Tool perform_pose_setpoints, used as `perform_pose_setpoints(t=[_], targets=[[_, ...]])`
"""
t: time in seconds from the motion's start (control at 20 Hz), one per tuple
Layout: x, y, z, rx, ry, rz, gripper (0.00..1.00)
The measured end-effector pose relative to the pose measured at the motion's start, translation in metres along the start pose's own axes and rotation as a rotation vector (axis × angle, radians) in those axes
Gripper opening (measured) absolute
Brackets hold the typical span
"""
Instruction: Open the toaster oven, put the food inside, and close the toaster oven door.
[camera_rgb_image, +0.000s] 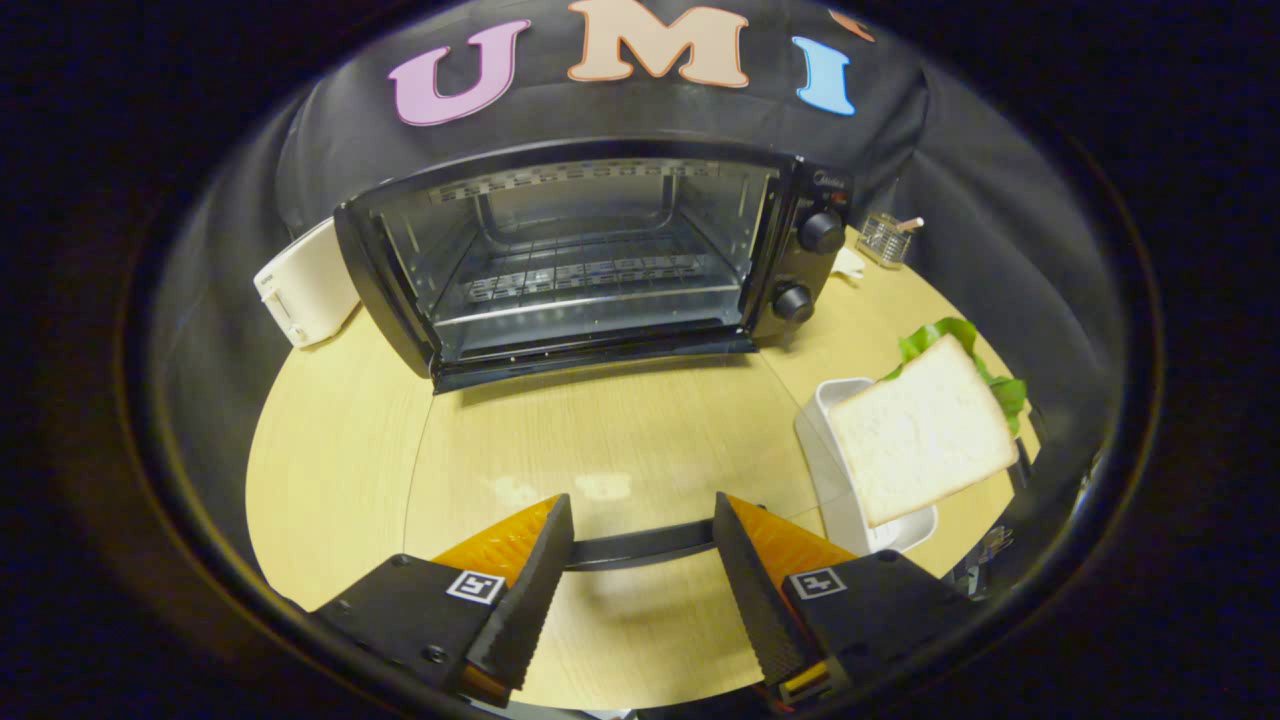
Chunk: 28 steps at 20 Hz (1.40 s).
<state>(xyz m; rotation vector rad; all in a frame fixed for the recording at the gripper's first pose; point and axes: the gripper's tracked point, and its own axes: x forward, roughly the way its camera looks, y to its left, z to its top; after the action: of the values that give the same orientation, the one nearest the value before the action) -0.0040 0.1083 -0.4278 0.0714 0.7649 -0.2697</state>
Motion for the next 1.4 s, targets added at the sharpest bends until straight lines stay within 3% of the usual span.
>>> perform_pose_setpoints(t=[0.3,0.7,0.95,1.4], targets=[[0.023,0.000,0.006,0.039,-0.022,-0.008,0.87],[0.012,0.002,0.010,-0.010,-0.019,0.027,0.87],[-0.015,-0.009,0.033,0.010,-0.048,0.062,0.90],[-0.077,-0.091,0.095,0.029,-0.145,0.069,0.97]])
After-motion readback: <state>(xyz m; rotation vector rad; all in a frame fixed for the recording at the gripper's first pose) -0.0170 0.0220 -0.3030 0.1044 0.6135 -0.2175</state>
